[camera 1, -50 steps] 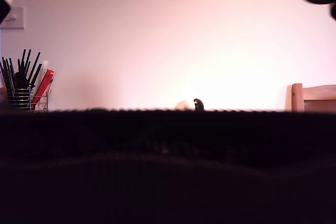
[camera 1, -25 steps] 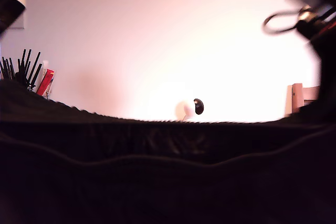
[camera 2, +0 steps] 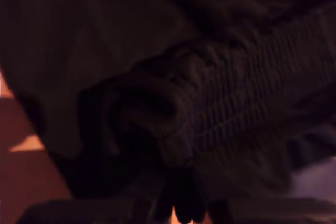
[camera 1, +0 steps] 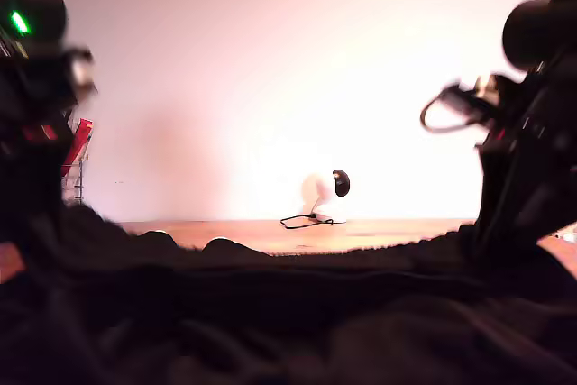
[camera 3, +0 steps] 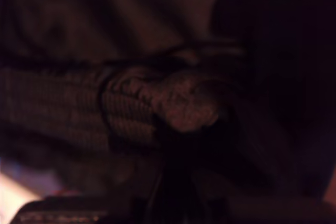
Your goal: Fold the shorts in front of you. After folding it, place it to the left side.
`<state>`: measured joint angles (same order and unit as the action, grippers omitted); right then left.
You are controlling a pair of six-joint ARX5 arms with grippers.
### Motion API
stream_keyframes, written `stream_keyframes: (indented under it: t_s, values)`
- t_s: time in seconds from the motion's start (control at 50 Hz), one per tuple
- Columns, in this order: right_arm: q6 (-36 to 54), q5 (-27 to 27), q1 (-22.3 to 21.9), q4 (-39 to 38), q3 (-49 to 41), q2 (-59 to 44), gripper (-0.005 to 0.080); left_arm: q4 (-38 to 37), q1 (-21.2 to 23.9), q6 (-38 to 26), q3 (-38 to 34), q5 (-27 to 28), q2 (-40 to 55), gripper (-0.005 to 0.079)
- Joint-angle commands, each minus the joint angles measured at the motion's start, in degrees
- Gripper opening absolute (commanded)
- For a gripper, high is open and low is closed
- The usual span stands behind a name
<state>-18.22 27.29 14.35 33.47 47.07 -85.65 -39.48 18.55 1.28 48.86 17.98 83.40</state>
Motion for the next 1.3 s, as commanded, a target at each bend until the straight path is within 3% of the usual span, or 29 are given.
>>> stream_keyframes:
  t_s: [0.0,0.18,0.34,0.4,0.5,0.58,0.82,0.96,1.1,1.28]
  values:
    - [-0.44,-2.05,-0.66,-2.38,0.31,-1.16,-0.0013,2.12,-1.07,-0.26,-0.37,-1.4,1.68,-0.0019]
    - [-0.39,-2.47,-0.87,-7.13,0.31,-3.78,-0.0001,8.46,-2.32,-0.2,-0.37,-2.08,3.69,-0.0019]
    - [-0.42,-2.43,-1.66,-8.15,0.31,-4.11,0.0169,9.25,-3.98,-0.22,-0.37,-1.99,3.74,0.0003]
    - [-0.42,-2.25,-2.16,-8.72,0.31,-4.11,0.0253,9.16,-4.48,-0.22,-0.37,-1.95,3.74,0.0063]
    - [-0.42,-1.25,-3.17,-9.6,0.66,-4.11,0.0328,9.16,-5.22,-0.22,-0.37,-1.97,3.74,0.0257]
    - [-0.42,-0.7,-3.78,-10.14,1.49,-4.11,0.0333,9.62,-5.86,-0.26,-0.37,-1.97,3.74,0.0325]
    - [1.75,4.66,-4.66,-6.64,5.88,-4.11,0.0333,8.85,-7.37,-0.26,0.9,-1.92,3.72,0.0333]
    - [5.73,9.2,-4.22,-2.62,8.2,-4.11,0.0334,7.28,-8.07,-0.35,2.99,-1.9,3.72,0.0452]
    - [13.68,12.76,-2.21,-0.02,10.16,-4.11,0.0333,2.23,-8.13,-2.21,6.62,-0.39,3.72,0.0424]
    - [26.29,13.0,3.37,-0.2,10.91,-4.09,0.0333,-1.62,-6.8,-6.29,9.05,1.49,3.58,0.0393]
